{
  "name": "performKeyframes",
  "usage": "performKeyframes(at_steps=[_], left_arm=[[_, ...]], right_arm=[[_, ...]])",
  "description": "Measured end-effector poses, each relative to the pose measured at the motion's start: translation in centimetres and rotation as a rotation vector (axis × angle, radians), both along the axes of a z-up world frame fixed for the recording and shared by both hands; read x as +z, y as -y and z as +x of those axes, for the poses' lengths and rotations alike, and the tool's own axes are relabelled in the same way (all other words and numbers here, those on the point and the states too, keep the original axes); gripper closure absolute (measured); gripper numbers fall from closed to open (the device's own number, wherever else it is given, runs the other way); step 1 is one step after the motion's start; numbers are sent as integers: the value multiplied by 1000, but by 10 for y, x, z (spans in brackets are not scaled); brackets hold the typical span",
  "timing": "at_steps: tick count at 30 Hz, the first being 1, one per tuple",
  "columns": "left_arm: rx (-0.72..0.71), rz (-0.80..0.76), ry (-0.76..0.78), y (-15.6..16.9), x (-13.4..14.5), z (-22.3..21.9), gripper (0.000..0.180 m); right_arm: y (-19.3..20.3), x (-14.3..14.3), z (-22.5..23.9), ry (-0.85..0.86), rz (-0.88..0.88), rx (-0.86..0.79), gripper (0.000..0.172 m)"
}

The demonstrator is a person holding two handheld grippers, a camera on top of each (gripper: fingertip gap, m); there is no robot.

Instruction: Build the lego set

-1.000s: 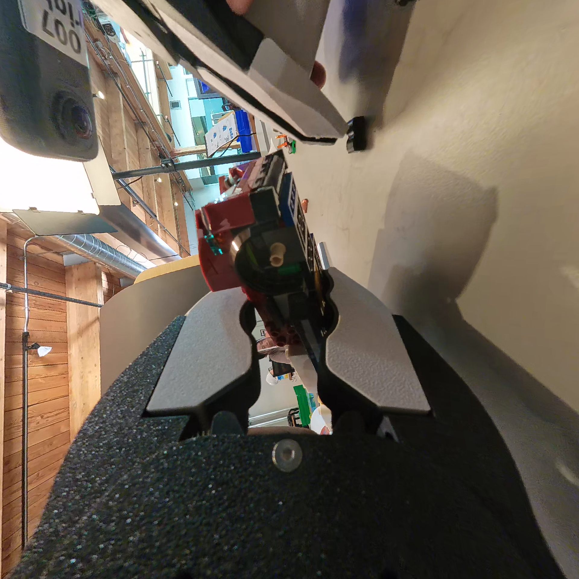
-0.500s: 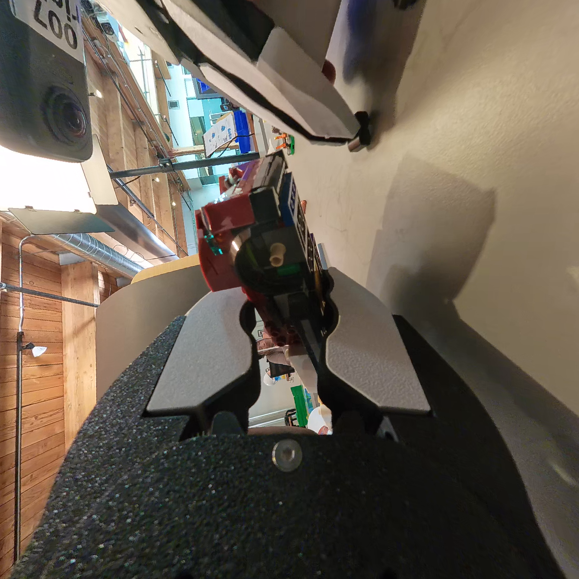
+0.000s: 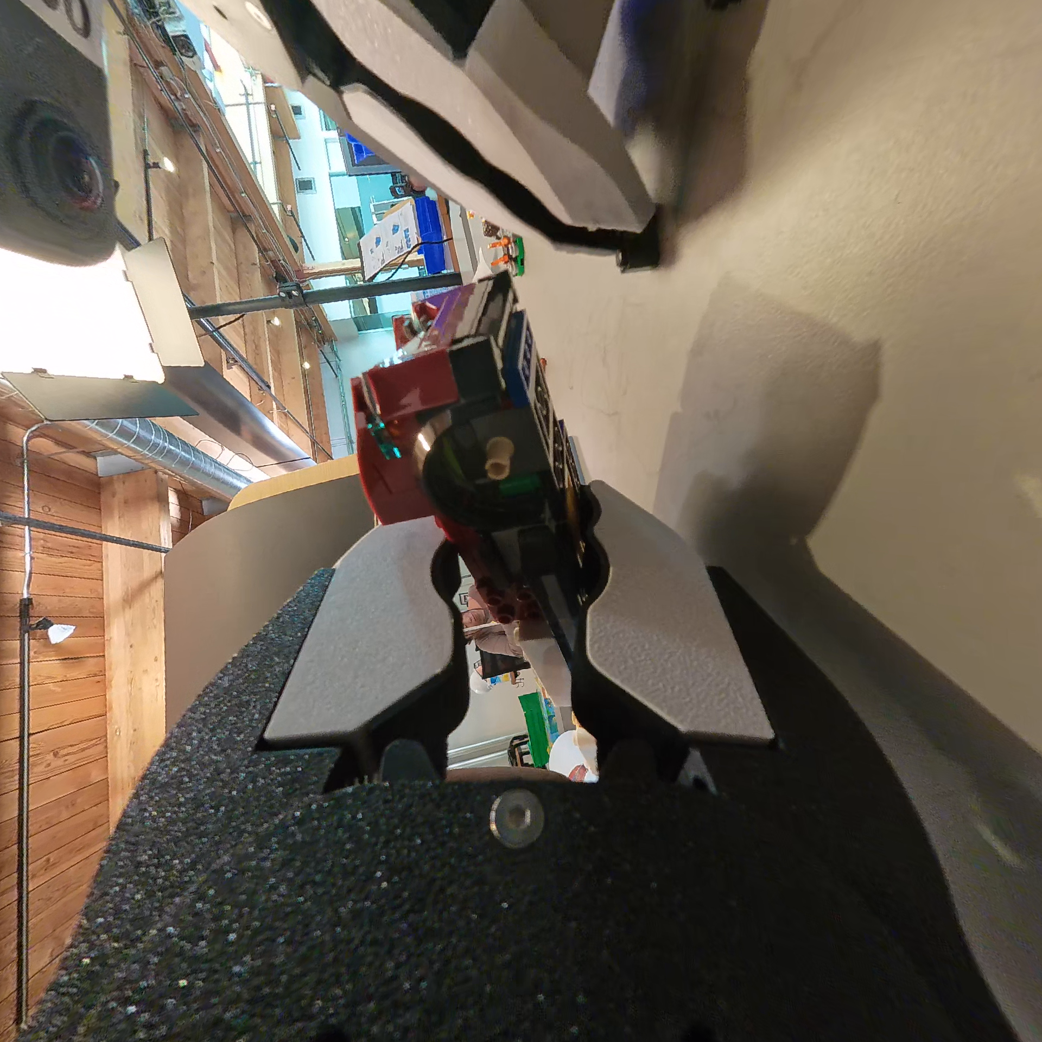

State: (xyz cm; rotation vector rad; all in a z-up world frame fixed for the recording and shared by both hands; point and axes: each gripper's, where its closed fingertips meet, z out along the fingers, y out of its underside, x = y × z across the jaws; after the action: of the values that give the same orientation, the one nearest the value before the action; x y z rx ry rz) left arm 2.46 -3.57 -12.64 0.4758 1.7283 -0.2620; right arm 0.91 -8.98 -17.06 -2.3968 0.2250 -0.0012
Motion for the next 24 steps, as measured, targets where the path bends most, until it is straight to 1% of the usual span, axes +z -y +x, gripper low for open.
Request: performKeyframes(at_steps=[2,4,5,8,10,12,15,17,20,24], left_arm=[[-1,2,0,1,-2,-1,140],[-7,4,1,2,-3,-2,140],[-10,5,4,3,-3,-2,140],[-17,5,14,3,-2,-4,140],[-19,4,18,4,-1,-5,140],[-23,3,18,4,-1,-8,140],[-42,-2,19,7,0,-10,140],[-62,-3,18,11,1,-13,140],[-86,3,16,18,0,-16,140],[-109,6,15,25,1,-20,140]], right_arm=[[-1,0,0,11,-3,7,157],[0,-3,2,22,-20,10,163],[0,-3,2,24,-15,14,163],[2,5,2,28,10,28,163],[5,19,4,40,43,35,164],[6,42,2,61,108,76,164],[4,75,-8,120,186,183,164],[-1,88,-20,145,207,282,164],[-11,91,-34,175,186,393,164],[-21,85,-39,186,141,460,164]])
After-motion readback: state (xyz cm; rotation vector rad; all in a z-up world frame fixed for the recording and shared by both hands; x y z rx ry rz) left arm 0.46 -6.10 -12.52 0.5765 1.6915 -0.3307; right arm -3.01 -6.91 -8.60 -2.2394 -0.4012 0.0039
